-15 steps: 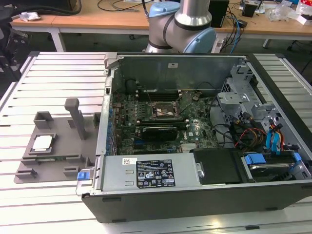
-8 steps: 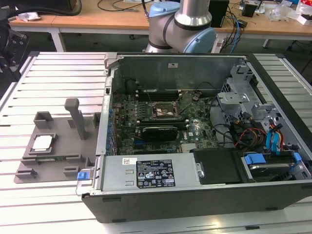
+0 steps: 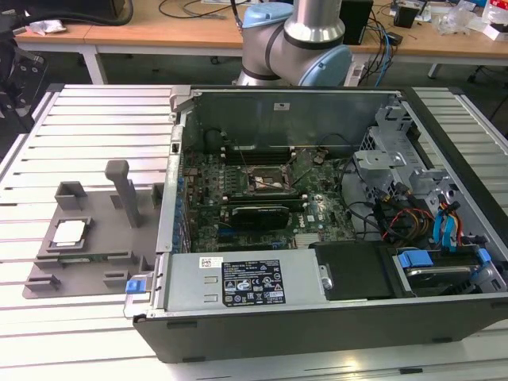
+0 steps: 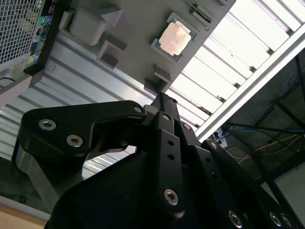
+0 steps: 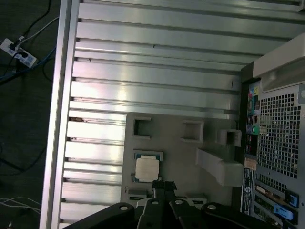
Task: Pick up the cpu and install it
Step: 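Pick up the cpu and move it towards the insertion slot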
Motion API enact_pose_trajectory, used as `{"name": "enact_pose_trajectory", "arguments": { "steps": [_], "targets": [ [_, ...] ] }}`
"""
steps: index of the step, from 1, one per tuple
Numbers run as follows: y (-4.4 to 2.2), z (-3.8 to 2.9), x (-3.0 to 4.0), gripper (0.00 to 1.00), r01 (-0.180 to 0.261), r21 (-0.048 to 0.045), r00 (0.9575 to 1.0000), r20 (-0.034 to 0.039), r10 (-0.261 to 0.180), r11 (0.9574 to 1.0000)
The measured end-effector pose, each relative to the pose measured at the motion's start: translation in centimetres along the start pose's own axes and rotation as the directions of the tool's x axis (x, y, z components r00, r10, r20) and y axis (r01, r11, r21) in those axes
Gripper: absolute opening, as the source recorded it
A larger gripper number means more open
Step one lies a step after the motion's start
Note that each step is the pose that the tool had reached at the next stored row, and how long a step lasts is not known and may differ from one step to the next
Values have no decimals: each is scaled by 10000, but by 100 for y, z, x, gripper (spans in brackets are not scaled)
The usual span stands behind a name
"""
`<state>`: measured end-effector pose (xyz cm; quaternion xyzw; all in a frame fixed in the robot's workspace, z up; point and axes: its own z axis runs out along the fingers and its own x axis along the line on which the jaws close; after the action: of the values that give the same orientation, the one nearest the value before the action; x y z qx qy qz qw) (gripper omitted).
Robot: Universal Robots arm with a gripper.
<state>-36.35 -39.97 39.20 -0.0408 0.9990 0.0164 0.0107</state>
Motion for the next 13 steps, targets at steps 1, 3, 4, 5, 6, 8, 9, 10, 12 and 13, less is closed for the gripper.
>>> {"name": "enact_pose_trajectory", "arguments": {
  "steps": [1, 3, 4, 5, 6, 8, 9, 10, 12, 13],
  "targets": [
    [0, 0, 0, 11, -1, 1, 10000, 0, 1, 10000],
    [0, 0, 0, 11, -1, 0, 10000, 0, 1, 10000],
    [0, 0, 0, 11, -2, 0, 10000, 0, 2, 10000],
    [0, 0, 0, 17, -2, 0, 10000, 0, 2, 10000],
    [0, 0, 0, 30, -3, 0, 10000, 0, 3, 10000],
    [0, 0, 0, 36, -3, 0, 10000, 0, 3, 10000],
    [0, 0, 0, 48, -4, 0, 10000, 0, 4, 10000],
    [0, 0, 0, 48, -4, 0, 10000, 0, 4, 10000],
    [0, 0, 0, 66, -5, 0, 10000, 0, 5, 10000],
    [0, 0, 0, 66, -6, 1, 10000, 1, 6, 10000]
  ]
}}
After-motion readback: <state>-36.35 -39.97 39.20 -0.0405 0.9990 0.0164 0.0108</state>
